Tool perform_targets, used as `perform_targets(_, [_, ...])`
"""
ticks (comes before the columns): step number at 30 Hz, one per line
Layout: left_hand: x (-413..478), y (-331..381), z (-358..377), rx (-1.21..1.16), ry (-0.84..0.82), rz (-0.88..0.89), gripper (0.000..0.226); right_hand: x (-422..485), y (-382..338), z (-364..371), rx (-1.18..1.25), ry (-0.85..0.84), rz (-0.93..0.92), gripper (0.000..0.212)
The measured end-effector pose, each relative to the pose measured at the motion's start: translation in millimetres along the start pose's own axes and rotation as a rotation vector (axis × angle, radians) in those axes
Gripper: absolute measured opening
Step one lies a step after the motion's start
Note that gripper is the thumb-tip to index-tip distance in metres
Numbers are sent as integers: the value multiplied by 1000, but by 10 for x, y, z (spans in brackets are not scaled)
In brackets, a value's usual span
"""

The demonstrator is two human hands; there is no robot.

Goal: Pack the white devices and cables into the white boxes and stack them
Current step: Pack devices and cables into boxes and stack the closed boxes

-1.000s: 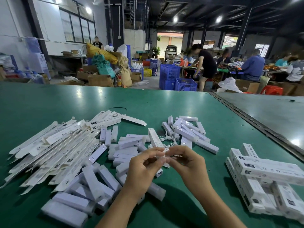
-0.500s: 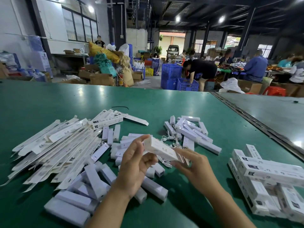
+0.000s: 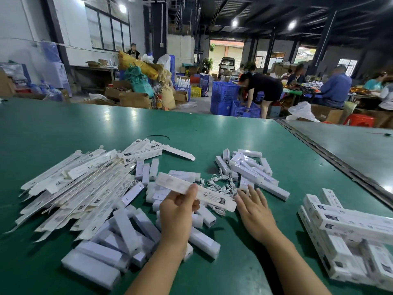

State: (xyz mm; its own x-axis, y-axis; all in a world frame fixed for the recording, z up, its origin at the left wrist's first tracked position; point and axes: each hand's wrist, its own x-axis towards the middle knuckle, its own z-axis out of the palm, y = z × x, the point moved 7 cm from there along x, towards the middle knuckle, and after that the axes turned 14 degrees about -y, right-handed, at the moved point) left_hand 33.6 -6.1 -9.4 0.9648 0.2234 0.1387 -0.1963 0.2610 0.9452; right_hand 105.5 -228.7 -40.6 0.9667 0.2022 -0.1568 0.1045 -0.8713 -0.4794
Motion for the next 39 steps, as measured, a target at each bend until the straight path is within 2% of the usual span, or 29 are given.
perform_targets(5, [17, -29, -83, -141, 86, -23, 22, 47, 41, 25, -138, -24, 156, 61])
perform_targets(8, [5, -38, -142, -203, 119, -37, 28, 49, 24, -11, -107, 25, 196, 59])
perform_targets(11, [-2, -44, -200, -242, 139, -47, 36, 2, 39, -127, -22, 172, 160, 46])
perform_targets(15, [-1, -46, -214, -346, 157, -58, 45, -221, 151, -307, 230, 459, 153, 21])
perform_targets(20, [18, -5, -215, -428, 158, -12, 49, -477, 92, -474, 405, 689, 63, 17])
perform_targets(22, [16, 21, -216, -408, 156, 17, 49, -558, 32, -494, 522, 743, 20, 5])
perform_targets(24, [10, 28, -247, -397, 183, 34, 49, -591, -45, -493, 671, 719, -55, 10])
perform_targets(26, [9, 16, -289, -394, 215, 34, 49, -568, -148, -451, 935, 595, -212, 11])
perform_targets(28, [9, 6, -311, -391, 234, 26, 47, -545, -279, -413, 1099, 451, -349, 9])
perform_targets(32, [7, 11, -303, -383, 249, 30, 40, -531, -455, -328, 1118, 305, -454, 10])
perform_targets(35, [-3, 27, -314, -379, 254, 43, 37, -534, -493, -307, 1076, 280, -481, 16])
perform_targets(39, [-12, 72, -310, -361, 239, 73, 36, -538, -511, -307, 1041, 260, -495, 13])
